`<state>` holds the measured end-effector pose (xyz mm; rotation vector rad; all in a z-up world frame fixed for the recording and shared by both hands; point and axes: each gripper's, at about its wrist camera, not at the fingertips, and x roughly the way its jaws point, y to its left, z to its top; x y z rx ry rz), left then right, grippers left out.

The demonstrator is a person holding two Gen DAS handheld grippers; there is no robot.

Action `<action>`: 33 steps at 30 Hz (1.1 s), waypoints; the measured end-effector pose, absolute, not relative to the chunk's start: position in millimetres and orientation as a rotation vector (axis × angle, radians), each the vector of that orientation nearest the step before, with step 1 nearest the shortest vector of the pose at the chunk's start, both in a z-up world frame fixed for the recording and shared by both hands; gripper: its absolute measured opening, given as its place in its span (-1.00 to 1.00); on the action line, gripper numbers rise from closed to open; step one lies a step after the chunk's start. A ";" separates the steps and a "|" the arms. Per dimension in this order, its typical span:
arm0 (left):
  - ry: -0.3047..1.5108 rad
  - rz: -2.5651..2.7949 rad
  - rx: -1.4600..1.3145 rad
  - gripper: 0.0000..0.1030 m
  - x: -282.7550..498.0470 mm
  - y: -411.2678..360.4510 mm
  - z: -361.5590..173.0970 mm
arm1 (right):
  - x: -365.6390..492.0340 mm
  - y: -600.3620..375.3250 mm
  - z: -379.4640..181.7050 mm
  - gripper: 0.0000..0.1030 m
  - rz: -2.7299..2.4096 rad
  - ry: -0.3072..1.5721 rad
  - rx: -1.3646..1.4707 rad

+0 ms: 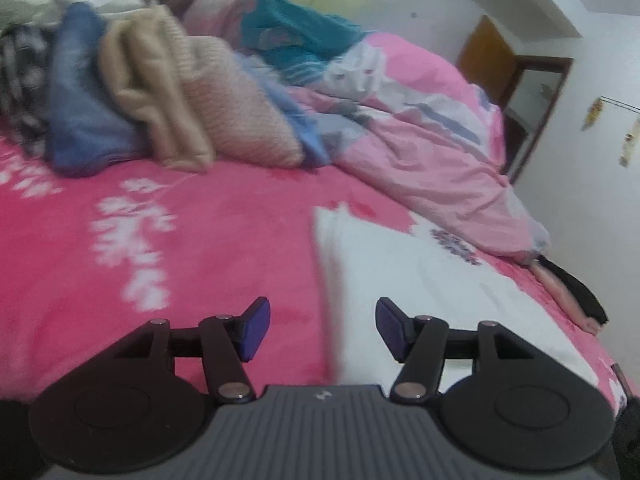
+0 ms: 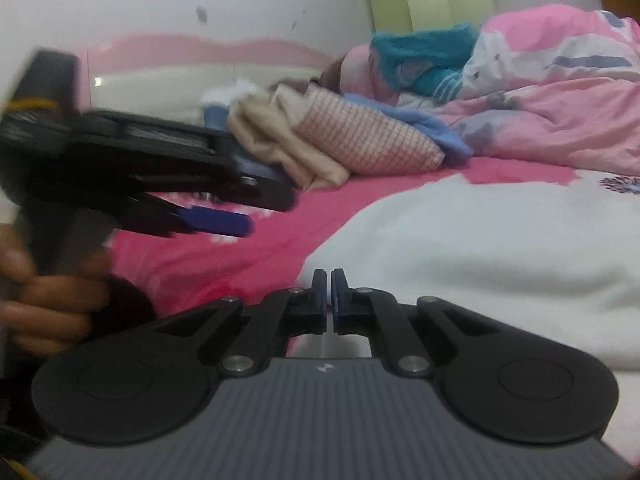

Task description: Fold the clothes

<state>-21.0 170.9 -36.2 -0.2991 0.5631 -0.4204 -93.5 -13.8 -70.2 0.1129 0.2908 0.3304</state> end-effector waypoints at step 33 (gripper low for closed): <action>0.525 -0.581 0.053 0.31 -30.4 60.6 -68.7 | -219.2 -304.3 -79.5 -0.92 -0.769 0.117 0.510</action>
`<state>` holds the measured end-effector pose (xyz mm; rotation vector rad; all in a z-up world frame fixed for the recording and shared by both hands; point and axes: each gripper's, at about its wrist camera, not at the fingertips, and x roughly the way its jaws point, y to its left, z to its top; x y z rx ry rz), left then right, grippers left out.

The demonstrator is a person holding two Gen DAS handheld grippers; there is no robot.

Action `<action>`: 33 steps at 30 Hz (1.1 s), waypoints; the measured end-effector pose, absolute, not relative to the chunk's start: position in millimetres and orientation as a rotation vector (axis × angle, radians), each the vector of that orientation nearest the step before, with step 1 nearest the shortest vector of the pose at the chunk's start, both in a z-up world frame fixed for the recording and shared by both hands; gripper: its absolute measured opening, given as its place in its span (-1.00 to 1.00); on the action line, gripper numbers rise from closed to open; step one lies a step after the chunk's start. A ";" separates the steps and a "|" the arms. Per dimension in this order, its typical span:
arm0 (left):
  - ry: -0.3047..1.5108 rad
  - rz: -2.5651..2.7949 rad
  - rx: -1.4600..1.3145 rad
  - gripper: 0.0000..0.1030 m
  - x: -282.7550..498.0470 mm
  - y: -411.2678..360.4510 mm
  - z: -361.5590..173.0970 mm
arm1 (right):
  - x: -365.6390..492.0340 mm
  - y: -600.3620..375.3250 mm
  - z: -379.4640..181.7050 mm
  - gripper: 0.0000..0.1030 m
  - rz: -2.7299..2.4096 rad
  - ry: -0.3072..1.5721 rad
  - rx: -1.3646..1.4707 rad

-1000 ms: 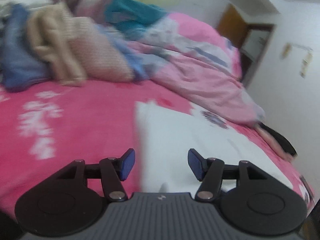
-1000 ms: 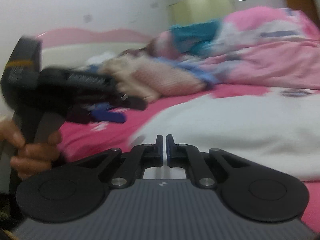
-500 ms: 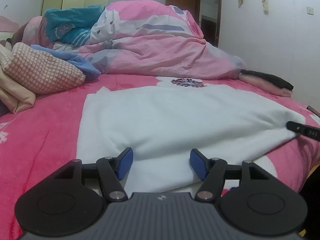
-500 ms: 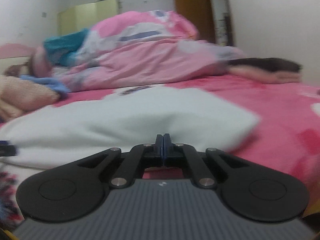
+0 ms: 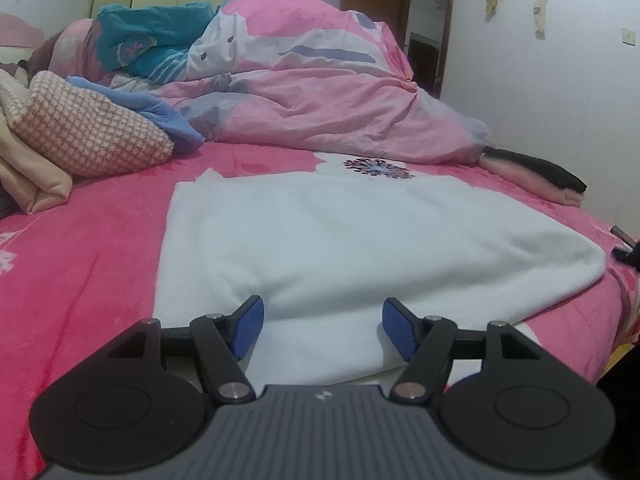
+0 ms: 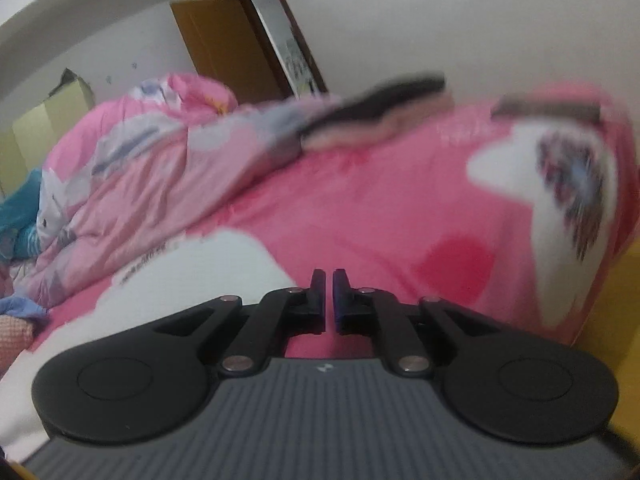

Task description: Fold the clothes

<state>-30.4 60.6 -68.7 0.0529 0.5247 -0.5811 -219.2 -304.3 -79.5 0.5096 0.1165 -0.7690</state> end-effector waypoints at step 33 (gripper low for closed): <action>0.443 -0.415 0.216 0.92 -1.8 -5.5 -21.2 | -69.7 -210.2 -92.4 -0.86 -0.206 0.384 0.098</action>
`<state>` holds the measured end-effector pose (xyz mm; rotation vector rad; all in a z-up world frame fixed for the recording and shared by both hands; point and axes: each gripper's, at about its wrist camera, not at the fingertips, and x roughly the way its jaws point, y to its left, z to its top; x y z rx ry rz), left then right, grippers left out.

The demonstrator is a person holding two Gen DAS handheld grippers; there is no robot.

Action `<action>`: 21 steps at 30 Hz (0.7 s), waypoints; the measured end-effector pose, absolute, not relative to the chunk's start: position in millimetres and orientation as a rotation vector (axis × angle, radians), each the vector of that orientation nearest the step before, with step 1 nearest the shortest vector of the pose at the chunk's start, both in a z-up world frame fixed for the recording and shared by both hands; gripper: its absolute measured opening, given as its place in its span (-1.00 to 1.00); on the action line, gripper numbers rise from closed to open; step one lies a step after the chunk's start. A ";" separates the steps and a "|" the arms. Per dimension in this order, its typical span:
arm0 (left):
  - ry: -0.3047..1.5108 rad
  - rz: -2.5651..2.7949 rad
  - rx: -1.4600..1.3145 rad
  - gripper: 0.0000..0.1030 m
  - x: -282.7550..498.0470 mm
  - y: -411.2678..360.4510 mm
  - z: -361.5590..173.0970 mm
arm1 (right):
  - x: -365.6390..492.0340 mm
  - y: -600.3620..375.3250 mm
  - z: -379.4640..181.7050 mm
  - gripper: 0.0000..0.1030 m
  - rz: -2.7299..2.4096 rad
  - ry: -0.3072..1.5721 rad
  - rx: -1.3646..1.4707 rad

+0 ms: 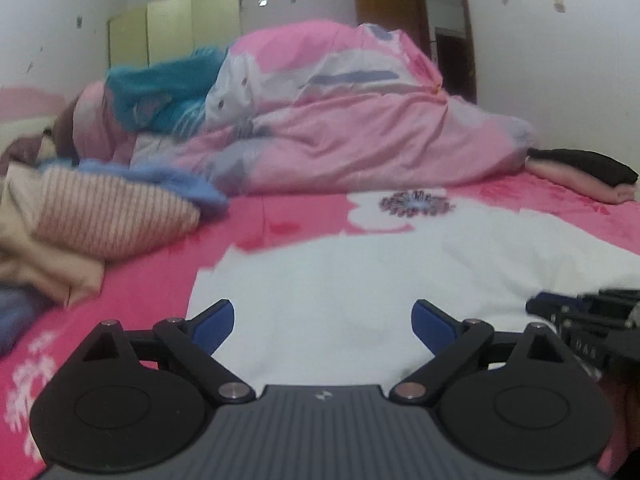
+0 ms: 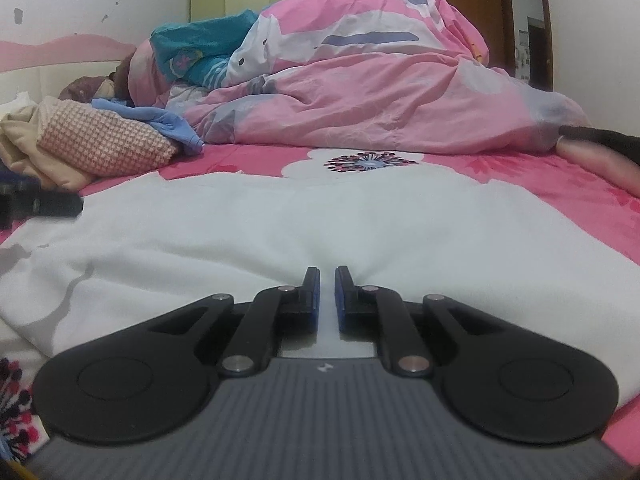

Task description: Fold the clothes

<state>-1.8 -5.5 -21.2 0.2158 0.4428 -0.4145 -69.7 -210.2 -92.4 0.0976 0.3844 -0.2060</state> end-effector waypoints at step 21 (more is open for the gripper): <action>0.645 -0.352 0.166 0.99 39.2 -6.8 -62.9 | -20.4 -246.7 -66.4 -0.03 -0.232 0.501 0.098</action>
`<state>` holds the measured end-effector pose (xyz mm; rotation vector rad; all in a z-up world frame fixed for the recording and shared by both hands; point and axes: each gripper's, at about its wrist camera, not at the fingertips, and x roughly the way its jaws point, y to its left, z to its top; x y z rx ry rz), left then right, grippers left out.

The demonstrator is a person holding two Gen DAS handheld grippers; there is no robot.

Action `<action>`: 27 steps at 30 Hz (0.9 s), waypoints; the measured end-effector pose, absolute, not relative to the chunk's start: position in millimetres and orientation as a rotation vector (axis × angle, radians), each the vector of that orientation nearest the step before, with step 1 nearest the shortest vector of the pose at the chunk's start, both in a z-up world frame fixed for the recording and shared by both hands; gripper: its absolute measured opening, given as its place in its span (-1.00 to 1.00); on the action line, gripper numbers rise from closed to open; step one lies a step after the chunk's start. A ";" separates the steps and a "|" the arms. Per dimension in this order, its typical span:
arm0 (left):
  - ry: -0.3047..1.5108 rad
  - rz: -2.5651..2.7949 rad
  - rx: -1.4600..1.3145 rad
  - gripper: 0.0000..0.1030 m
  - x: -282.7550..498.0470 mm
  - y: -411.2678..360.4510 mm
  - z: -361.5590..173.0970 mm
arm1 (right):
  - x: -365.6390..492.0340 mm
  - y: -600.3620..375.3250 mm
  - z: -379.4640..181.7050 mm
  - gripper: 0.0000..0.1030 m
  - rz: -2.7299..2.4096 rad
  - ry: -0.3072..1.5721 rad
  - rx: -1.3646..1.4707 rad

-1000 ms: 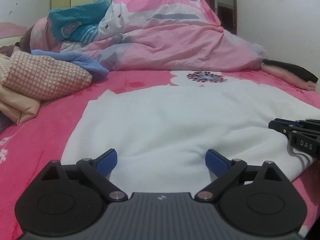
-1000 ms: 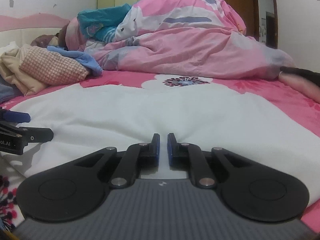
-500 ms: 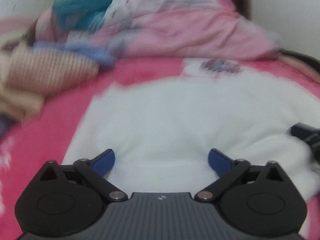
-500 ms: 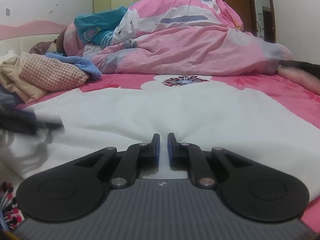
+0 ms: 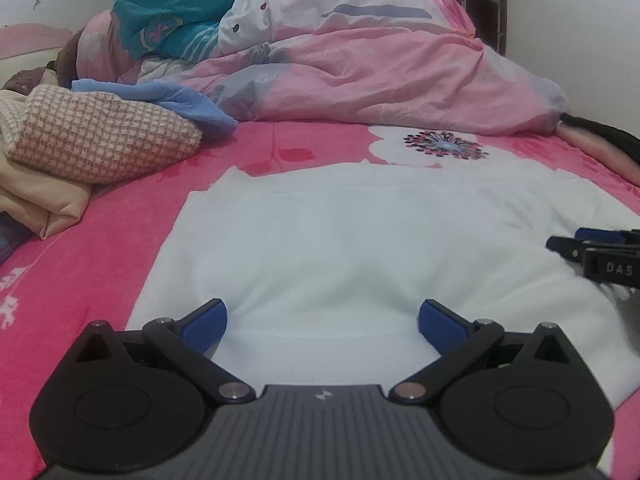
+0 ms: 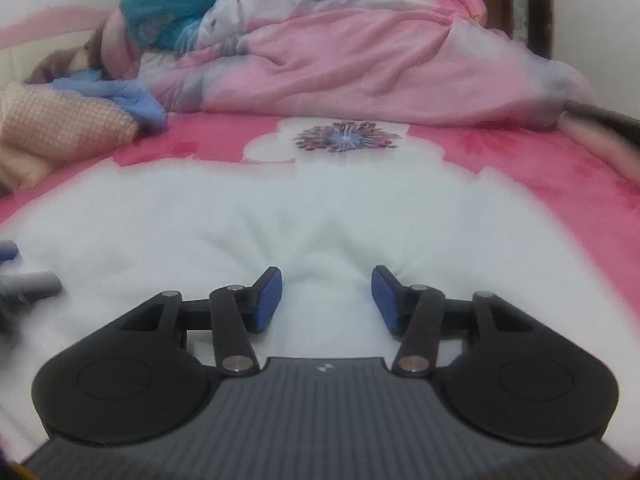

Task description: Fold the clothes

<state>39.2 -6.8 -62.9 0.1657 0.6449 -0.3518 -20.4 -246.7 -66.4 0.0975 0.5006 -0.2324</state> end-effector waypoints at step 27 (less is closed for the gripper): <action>0.687 -0.345 0.169 1.00 92.9 -44.0 -71.4 | 20.2 -250.9 -45.0 0.01 -0.278 0.529 0.054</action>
